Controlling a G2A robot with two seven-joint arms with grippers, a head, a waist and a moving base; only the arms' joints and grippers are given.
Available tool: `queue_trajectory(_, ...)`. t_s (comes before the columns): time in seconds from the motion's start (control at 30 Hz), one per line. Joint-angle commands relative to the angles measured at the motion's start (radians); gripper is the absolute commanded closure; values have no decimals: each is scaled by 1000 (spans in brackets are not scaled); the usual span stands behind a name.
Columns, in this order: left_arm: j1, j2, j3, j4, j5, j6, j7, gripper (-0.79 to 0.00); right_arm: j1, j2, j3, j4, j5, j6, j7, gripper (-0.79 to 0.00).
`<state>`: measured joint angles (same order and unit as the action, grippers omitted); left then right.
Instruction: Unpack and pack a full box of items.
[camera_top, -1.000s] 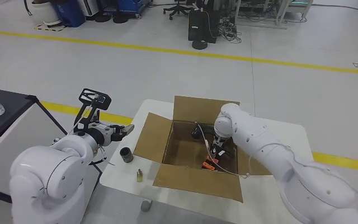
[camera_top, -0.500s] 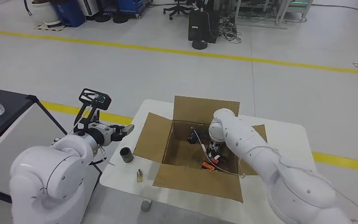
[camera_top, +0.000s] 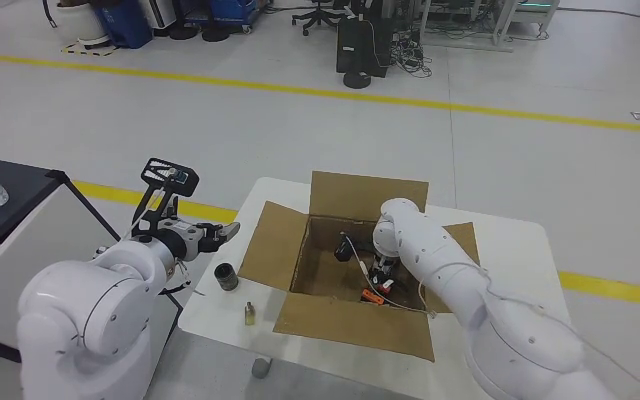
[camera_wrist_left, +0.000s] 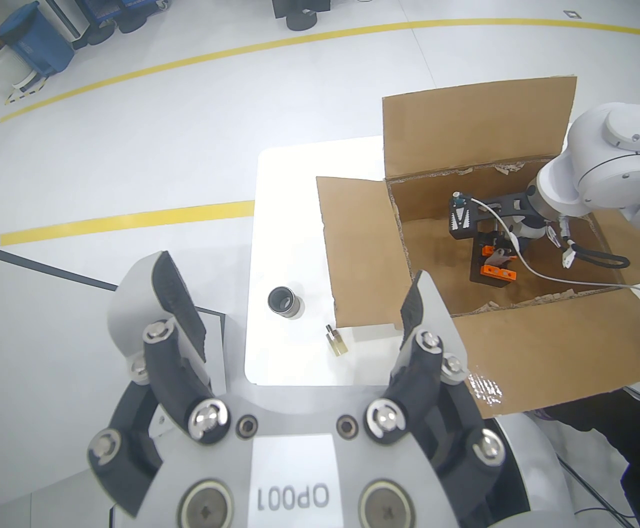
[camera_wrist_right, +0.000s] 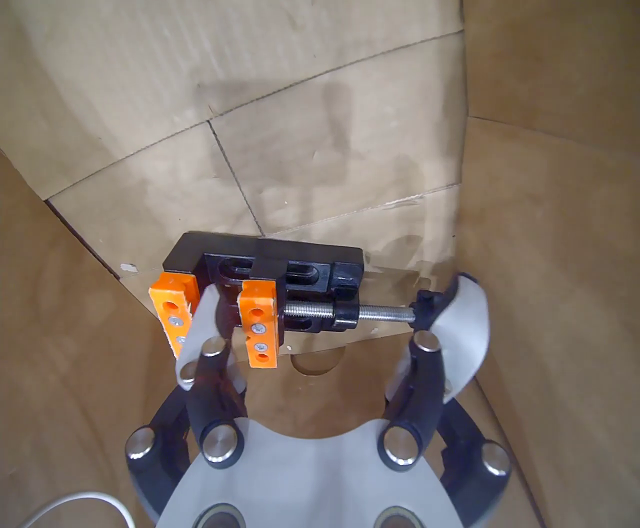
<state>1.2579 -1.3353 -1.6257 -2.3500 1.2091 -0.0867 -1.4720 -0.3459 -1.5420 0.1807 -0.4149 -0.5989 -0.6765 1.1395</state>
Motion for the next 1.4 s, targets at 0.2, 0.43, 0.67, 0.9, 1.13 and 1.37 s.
queue_trajectory(0.2, 0, 0, 0, 0, 0, 0, 0, -785, -10, -16, 3, 15, -16, -9, -5, 0)
queue_trajectory(0.43, 0, 0, 0, 0, 0, 0, 0, -785, -7, -23, 10, 16, -26, -16, -14, 0)
queue_trajectory(0.67, 0, 0, 0, 0, 0, 0, 0, -785, 8, -16, 24, -15, -45, -6, -37, 0)
queue_trajectory(0.9, 0, 0, 0, 0, 0, 0, 0, -785, 8, 9, 44, -75, -57, 15, -35, 0)
queue_trajectory(1.13, 0, 0, 0, 0, 0, 0, 0, -785, -3, 39, 66, -139, -65, 34, -17, 0)
queue_trajectory(1.37, 0, 0, 0, 0, 0, 0, 0, -785, -15, 73, 100, -206, -61, 86, 11, 0)
